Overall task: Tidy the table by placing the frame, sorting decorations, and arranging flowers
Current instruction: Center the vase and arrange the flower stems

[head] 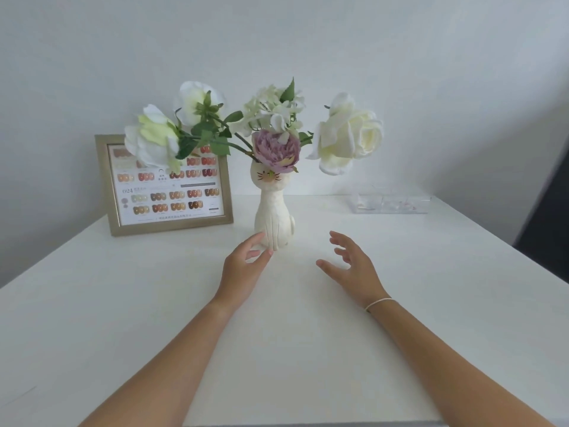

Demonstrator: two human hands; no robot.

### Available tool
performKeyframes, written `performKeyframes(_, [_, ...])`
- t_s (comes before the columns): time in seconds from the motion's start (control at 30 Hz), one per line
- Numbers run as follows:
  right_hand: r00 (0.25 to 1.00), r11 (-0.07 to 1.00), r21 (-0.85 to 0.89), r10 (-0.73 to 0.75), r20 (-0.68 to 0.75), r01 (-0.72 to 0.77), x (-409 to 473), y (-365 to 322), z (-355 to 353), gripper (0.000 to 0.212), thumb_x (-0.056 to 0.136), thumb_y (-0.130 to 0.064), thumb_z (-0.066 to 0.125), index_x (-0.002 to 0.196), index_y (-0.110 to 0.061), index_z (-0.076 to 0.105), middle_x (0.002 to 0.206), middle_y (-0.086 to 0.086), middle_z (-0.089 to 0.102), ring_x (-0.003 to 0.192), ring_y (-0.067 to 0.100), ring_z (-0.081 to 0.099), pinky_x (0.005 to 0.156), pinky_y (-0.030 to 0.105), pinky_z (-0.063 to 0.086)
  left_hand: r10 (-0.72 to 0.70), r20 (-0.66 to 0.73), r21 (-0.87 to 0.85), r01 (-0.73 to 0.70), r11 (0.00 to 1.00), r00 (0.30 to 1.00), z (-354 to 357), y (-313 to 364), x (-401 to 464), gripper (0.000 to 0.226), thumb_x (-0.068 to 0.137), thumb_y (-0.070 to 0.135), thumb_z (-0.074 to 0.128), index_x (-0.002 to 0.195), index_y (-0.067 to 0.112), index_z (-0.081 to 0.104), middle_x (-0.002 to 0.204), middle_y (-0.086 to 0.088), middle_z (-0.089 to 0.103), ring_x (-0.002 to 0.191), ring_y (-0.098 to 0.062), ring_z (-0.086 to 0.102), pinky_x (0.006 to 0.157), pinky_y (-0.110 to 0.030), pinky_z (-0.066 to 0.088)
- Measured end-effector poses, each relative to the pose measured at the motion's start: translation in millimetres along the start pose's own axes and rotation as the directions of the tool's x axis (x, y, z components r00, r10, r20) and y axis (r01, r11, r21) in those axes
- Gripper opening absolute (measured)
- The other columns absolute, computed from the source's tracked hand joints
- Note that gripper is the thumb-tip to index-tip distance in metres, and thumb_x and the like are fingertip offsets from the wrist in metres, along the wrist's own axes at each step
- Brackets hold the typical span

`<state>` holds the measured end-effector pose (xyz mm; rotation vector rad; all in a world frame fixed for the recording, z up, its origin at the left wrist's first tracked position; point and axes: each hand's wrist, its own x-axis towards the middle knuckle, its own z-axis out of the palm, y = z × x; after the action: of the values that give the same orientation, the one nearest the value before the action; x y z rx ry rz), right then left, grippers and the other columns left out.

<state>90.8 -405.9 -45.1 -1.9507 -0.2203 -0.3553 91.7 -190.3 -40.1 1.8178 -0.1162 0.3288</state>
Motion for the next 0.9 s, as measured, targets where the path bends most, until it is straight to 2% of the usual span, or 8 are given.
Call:
performKeyframes(0.1, [1.000, 1.000, -0.003, -0.001, 0.001, 0.001, 6, -4, 13, 0.061, 0.075, -0.029, 0.073, 0.128, -0.031, 0.045, 0.122, -0.010, 0.051, 0.110, 0.013, 0.052, 0.080, 0.007, 0.035, -0.005, 0.007, -0.063, 0.006, 0.998, 1.000, -3, -2, 4, 0.048, 0.087, 0.029, 0.060, 0.133, 0.026, 0.048, 0.133, 0.012, 0.053, 0.116, -0.009, 0.054, 0.087, -0.019, 0.040])
performKeyframes(0.17, [1.000, 1.000, 0.002, 0.000, 0.002, 0.000, 11, -6, 21, 0.062, 0.074, -0.030, 0.073, 0.129, -0.031, 0.044, 0.122, -0.010, 0.051, 0.110, 0.013, 0.052, 0.079, 0.005, 0.034, -0.010, 0.000, -0.080, 0.010, 0.997, 1.000, -3, -3, 8, 0.049, 0.087, 0.029, 0.060, 0.134, 0.028, 0.046, 0.131, 0.015, 0.052, 0.117, -0.009, 0.052, 0.088, -0.022, 0.039])
performKeyframes(0.3, [1.000, 0.999, 0.045, 0.003, 0.004, -0.003, 24, -8, 35, 0.064, 0.074, -0.029, 0.073, 0.131, -0.030, 0.043, 0.125, -0.008, 0.051, 0.112, 0.013, 0.052, 0.087, 0.016, 0.035, -0.027, -0.037, -0.121, 0.022, 0.992, 0.999, -6, -8, 22, 0.049, 0.087, 0.030, 0.059, 0.134, 0.032, 0.044, 0.128, 0.020, 0.046, 0.120, -0.009, 0.050, 0.089, -0.023, 0.037])
performKeyframes(0.4, [1.000, 0.997, 0.079, 0.009, 0.001, -0.009, 36, -7, 43, 0.063, 0.075, -0.029, 0.073, 0.129, -0.032, 0.042, 0.126, -0.007, 0.050, 0.112, 0.014, 0.051, 0.090, 0.021, 0.036, -0.025, -0.032, -0.138, 0.020, 0.990, 0.999, -6, -13, 35, 0.050, 0.087, 0.033, 0.059, 0.135, 0.033, 0.043, 0.131, 0.021, 0.045, 0.123, -0.010, 0.048, 0.096, -0.027, 0.040])
performKeyframes(0.57, [1.000, 0.992, 0.128, 0.010, 0.005, -0.010, 59, -5, 55, 0.061, 0.076, -0.029, 0.072, 0.129, -0.033, 0.042, 0.125, -0.009, 0.049, 0.112, 0.013, 0.051, 0.093, 0.023, 0.037, -0.023, -0.015, -0.166, 0.020, 0.986, 1.000, -6, -22, 56, 0.047, 0.087, 0.034, 0.058, 0.132, 0.037, 0.045, 0.132, 0.021, 0.046, 0.124, -0.010, 0.048, 0.107, -0.041, 0.040])
performKeyframes(0.77, [0.999, 0.987, 0.159, 0.017, 0.035, -0.022, 81, 0, 63, 0.060, 0.076, -0.032, 0.072, 0.128, -0.037, 0.042, 0.126, -0.009, 0.048, 0.113, 0.013, 0.051, 0.092, 0.022, 0.038, -0.034, 0.052, -0.198, 0.043, 0.979, 0.998, -5, -25, 76, 0.044, 0.076, 0.046, 0.059, 0.118, 0.055, 0.048, 0.123, 0.032, 0.048, 0.126, -0.008, 0.046, 0.107, -0.042, 0.039])
performKeyframes(0.83, [0.999, 0.987, 0.161, 0.015, 0.051, -0.023, 86, 1, 65, 0.061, 0.076, -0.033, 0.071, 0.128, -0.036, 0.041, 0.125, -0.009, 0.049, 0.114, 0.013, 0.050, 0.093, 0.023, 0.039, -0.041, 0.081, -0.209, 0.057, 0.976, 0.996, -4, -26, 81, 0.041, 0.074, 0.046, 0.060, 0.111, 0.059, 0.049, 0.124, 0.030, 0.049, 0.126, -0.009, 0.046, 0.107, -0.043, 0.039])
performKeyframes(0.9, [0.997, 0.986, 0.166, 0.015, 0.070, -0.027, 91, 2, 66, 0.061, 0.075, -0.033, 0.072, 0.128, -0.036, 0.041, 0.125, -0.009, 0.049, 0.114, 0.013, 0.051, 0.093, 0.022, 0.039, -0.040, 0.100, -0.218, 0.061, 0.974, 0.994, -4, -27, 85, 0.042, 0.075, 0.042, 0.060, 0.113, 0.057, 0.049, 0.125, 0.027, 0.052, 0.125, -0.009, 0.048, 0.108, -0.043, 0.039])
